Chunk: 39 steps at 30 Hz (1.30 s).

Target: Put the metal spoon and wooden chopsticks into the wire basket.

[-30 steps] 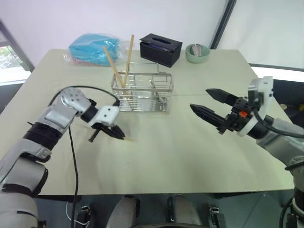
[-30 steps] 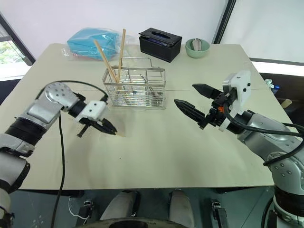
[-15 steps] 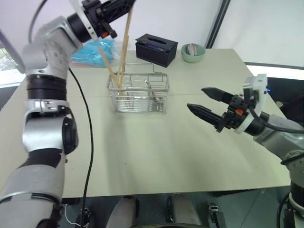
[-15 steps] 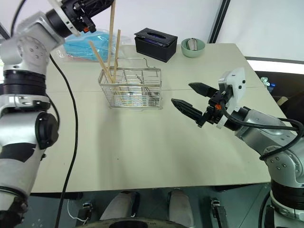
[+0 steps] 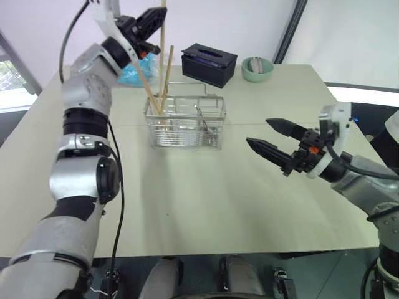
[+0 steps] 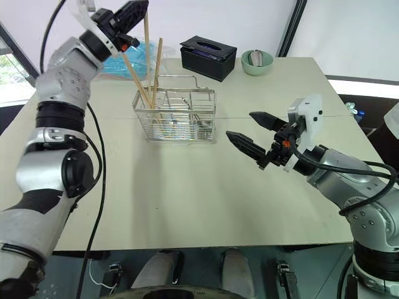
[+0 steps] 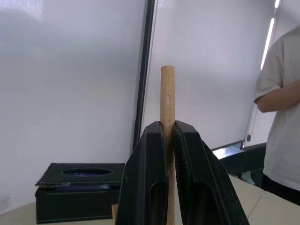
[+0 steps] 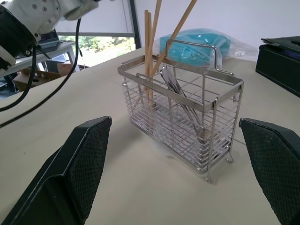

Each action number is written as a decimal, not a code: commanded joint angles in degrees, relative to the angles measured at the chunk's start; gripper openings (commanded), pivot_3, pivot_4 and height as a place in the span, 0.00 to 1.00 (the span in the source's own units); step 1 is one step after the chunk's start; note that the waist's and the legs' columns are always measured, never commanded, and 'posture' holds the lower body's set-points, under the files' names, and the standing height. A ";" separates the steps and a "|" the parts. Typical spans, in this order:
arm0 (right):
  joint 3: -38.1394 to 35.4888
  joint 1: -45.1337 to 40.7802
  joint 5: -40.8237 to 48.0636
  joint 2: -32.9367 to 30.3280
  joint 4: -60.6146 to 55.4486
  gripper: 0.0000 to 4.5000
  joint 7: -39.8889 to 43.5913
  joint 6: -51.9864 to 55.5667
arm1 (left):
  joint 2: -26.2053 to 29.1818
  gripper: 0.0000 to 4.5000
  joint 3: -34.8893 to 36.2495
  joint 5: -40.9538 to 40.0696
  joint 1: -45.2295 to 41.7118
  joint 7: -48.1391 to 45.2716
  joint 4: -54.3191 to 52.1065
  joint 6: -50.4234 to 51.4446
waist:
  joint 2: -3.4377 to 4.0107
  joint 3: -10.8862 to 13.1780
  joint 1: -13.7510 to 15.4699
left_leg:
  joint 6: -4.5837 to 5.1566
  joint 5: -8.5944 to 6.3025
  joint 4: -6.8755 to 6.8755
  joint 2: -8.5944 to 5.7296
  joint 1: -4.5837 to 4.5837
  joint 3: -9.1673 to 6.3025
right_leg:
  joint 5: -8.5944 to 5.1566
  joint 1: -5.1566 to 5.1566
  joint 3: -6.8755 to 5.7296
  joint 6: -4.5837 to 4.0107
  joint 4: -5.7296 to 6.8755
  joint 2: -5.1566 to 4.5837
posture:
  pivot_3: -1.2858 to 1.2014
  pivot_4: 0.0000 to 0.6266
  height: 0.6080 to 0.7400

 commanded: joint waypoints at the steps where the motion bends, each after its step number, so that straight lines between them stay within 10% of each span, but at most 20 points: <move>1: -2.38 -0.35 1.49 -0.14 -2.05 1.00 -0.72 -0.90 | -1.16 0.01 0.60 1.01 0.92 0.94 -3.06 -4.01 | 0.00 0.00 -0.01 | 0.00 0.00 0.01 0.00 0.00 0.00 | 0.01 0.00 0.00 0.00 0.00 0.00 | 0.52 0.24 0.35; 4: -2.71 -0.24 2.05 -0.50 -2.11 1.00 -0.90 -0.73 | -2.36 0.01 0.41 1.34 2.68 1.27 -4.32 -4.63 | 0.00 0.00 -0.10 | 0.00 0.00 0.02 0.01 0.00 0.00 | 0.01 0.00 0.00 0.00 0.00 0.00 | 0.52 0.24 0.35; 13: -2.94 -0.50 1.45 -1.53 -0.90 1.00 0.01 -1.03 | -3.85 0.99 0.98 0.09 8.86 4.34 -14.59 -0.24 | -0.01 -0.01 -0.21 | 0.00 0.00 0.01 0.01 0.00 0.01 | 0.02 0.00 0.01 0.00 0.00 0.00 | 0.52 0.24 0.35; 19: -2.63 -0.90 -0.28 -2.37 -0.19 1.00 1.54 -1.52 | 4.87 1.00 1.33 -5.06 16.67 1.24 -33.34 14.19 | 0.02 -0.02 -0.77 | 0.00 0.00 0.00 0.03 0.01 0.03 | 0.02 -0.06 0.05 -0.01 0.02 0.02 | 0.52 0.24 0.35; 29: 0.01 -1.55 -8.10 -6.56 6.41 1.00 12.84 -5.06 | 38.02 1.00 9.52 -9.73 43.17 -20.21 -53.59 25.23 | 0.15 -0.03 -0.43 | -0.01 -0.01 -0.05 0.06 0.06 0.13 | -0.06 -0.08 0.17 -0.24 -0.04 0.01 | 0.52 0.24 0.35; 39: 3.51 -4.77 -10.62 -4.78 9.93 1.00 18.35 -6.11 | 39.68 1.00 20.46 -11.60 58.80 -17.52 -63.60 27.88 | 0.25 0.03 1.01 | -0.02 -0.02 0.00 0.08 -0.01 0.13 | -0.10 -0.21 0.17 -0.36 -0.10 -0.13 | 0.52 0.24 0.35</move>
